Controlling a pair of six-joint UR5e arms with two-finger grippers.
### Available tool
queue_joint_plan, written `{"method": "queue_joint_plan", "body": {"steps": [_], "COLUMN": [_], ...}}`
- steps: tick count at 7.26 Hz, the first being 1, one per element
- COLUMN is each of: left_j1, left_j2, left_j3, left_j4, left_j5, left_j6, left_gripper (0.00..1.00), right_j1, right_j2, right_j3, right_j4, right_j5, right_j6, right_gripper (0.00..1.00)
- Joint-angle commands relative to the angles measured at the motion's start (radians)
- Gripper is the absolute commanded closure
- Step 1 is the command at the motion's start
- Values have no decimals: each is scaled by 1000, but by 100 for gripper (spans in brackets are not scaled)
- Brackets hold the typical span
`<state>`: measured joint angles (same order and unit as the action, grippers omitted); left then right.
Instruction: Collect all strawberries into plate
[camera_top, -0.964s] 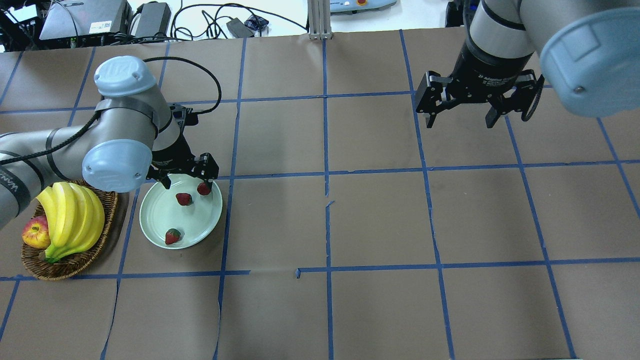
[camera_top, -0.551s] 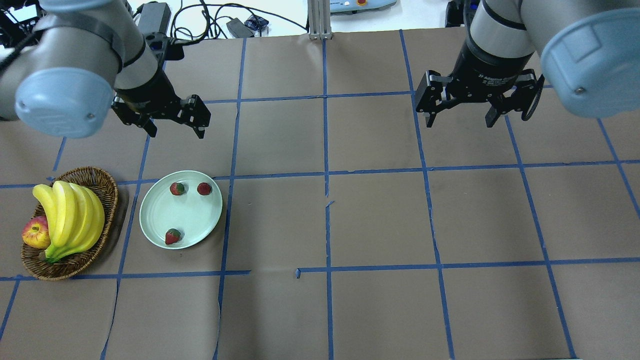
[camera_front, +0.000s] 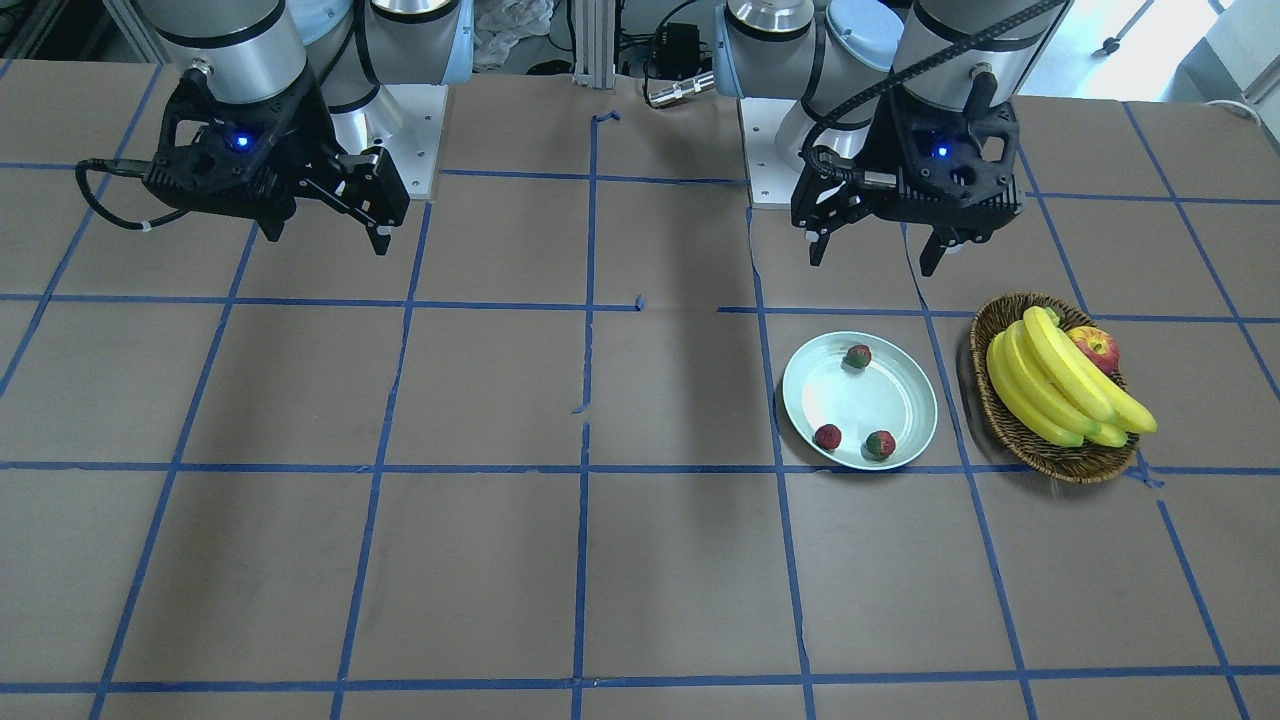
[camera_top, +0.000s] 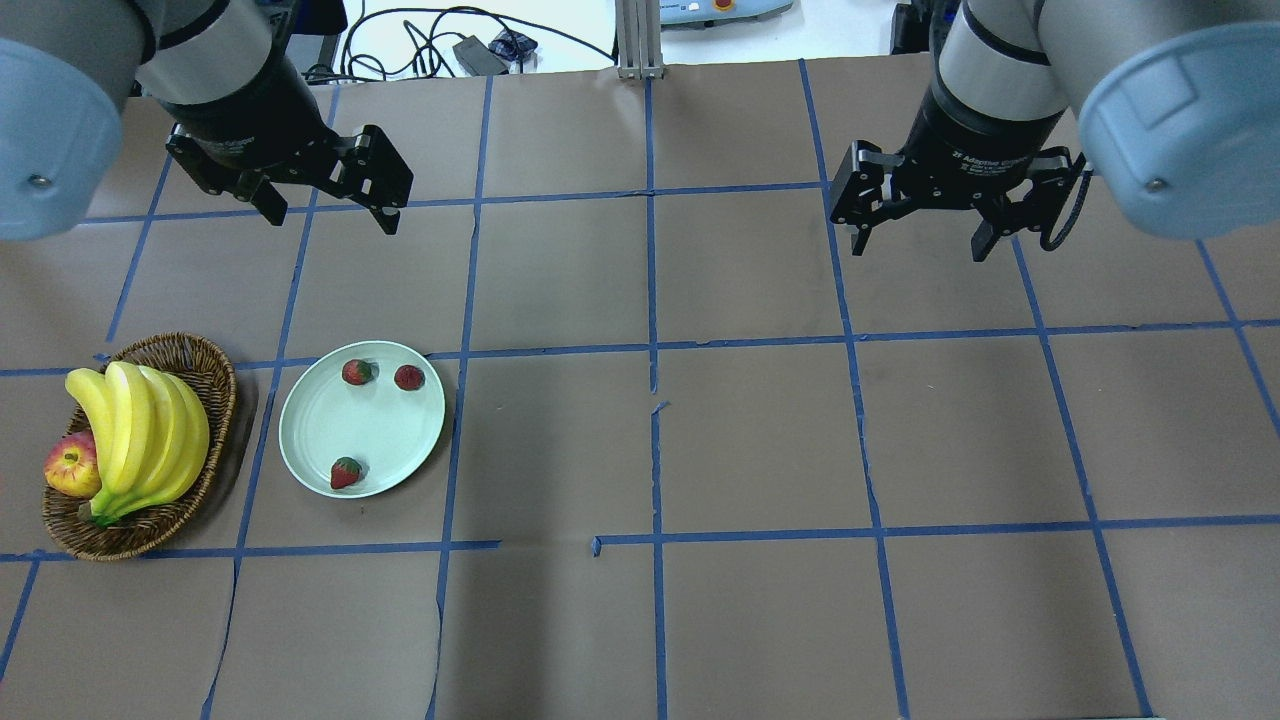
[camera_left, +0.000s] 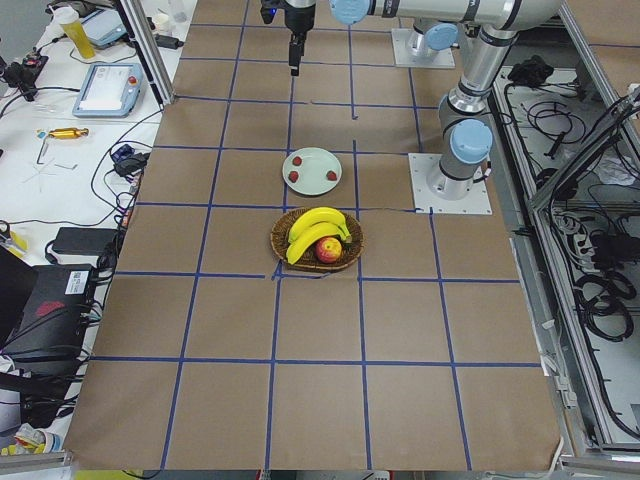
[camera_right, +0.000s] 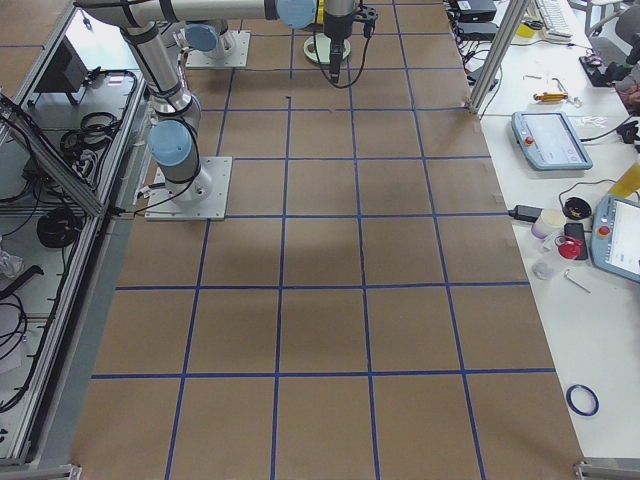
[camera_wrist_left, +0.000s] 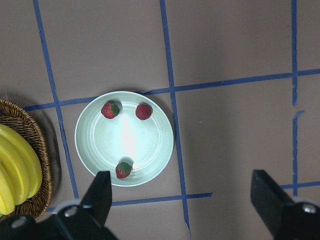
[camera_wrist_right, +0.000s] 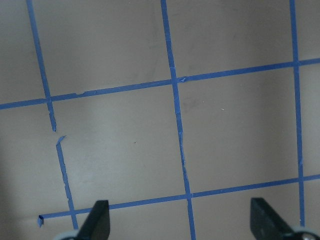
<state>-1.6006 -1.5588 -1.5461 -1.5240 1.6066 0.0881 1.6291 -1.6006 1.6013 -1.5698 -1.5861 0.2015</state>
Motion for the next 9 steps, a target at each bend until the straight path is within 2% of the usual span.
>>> {"method": "queue_joint_plan", "body": {"steps": [1,3,4,6,7,8,9], "left_j1": [-2,-2,-2,-2,-2,-2,-2], "left_j2": [6,-1,2,0,-1,3,9], "left_j3": [-3,-9,-3,-8,-12,-25,-40], "left_j4": [1,-57,-70,-56,-18,4,10], "left_j5": [4,-60,-80,-79,-73,-50,-15], "left_j6": [4,-89,-91,-90,-90,-90,-85], "left_gripper": [0,0,0,0,7,0,0], "right_j1": [-2,0,0,0,0,0,0], "right_j2": [1,27,28,28,30,30,30], "right_j3": [-49,-128,-123,-118,-113,-115,-115], "right_j4": [92,102,96,91,89,89,89], "right_j5": [0,20,12,8,5,3,3], "right_j6": [25,19,10,-2,-81,-91,-91], "right_gripper": [0,0,0,0,0,0,0]}}
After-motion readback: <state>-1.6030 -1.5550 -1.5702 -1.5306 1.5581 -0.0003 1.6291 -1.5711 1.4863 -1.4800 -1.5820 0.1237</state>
